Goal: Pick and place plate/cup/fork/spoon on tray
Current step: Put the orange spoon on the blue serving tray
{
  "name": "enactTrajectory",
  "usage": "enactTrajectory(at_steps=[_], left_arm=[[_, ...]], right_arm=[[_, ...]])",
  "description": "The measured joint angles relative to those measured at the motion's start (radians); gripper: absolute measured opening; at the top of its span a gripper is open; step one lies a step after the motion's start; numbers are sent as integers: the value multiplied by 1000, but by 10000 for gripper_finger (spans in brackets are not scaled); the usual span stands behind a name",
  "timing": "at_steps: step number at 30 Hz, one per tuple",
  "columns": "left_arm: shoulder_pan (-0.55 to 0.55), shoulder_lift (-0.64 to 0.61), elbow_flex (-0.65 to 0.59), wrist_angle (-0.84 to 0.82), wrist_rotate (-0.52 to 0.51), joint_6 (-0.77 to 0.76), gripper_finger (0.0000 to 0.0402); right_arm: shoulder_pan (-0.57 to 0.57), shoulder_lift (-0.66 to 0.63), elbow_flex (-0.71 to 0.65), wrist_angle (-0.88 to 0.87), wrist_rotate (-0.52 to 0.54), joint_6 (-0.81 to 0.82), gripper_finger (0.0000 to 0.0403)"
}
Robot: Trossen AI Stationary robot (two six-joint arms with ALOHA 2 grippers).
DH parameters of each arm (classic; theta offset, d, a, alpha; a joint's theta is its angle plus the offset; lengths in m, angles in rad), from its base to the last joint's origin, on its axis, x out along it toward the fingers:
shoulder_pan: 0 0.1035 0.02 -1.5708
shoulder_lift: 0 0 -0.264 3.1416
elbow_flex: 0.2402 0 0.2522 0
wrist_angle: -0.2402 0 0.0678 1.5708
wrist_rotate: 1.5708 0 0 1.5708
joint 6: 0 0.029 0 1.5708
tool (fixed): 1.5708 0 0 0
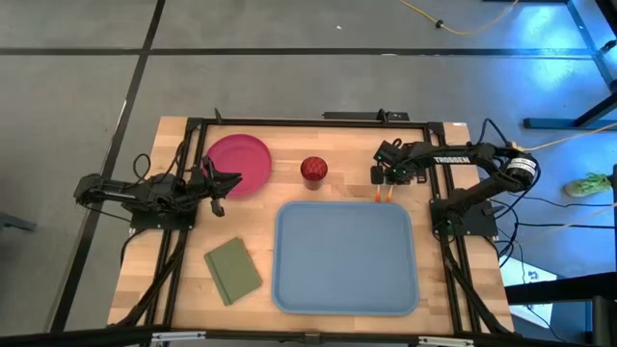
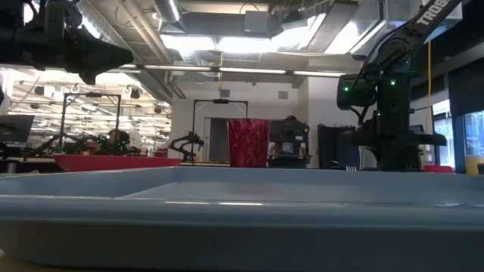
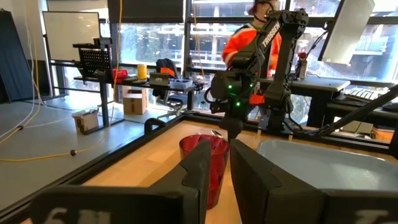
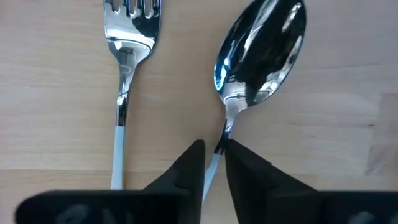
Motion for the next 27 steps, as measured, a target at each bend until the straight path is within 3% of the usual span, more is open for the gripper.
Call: enactTrajectory(at_steps=[8, 20, 27], left_arm=[[0, 0, 0, 0, 0, 0, 55], [0, 0, 0, 0, 0, 0, 55], [0, 0, 0, 0, 0, 0, 55]], right_arm=[[0, 0, 0, -3, 16, -28, 10], [-1, -12, 6, -7, 17, -84, 7], [-2, -57, 118, -111, 31, -148, 7]])
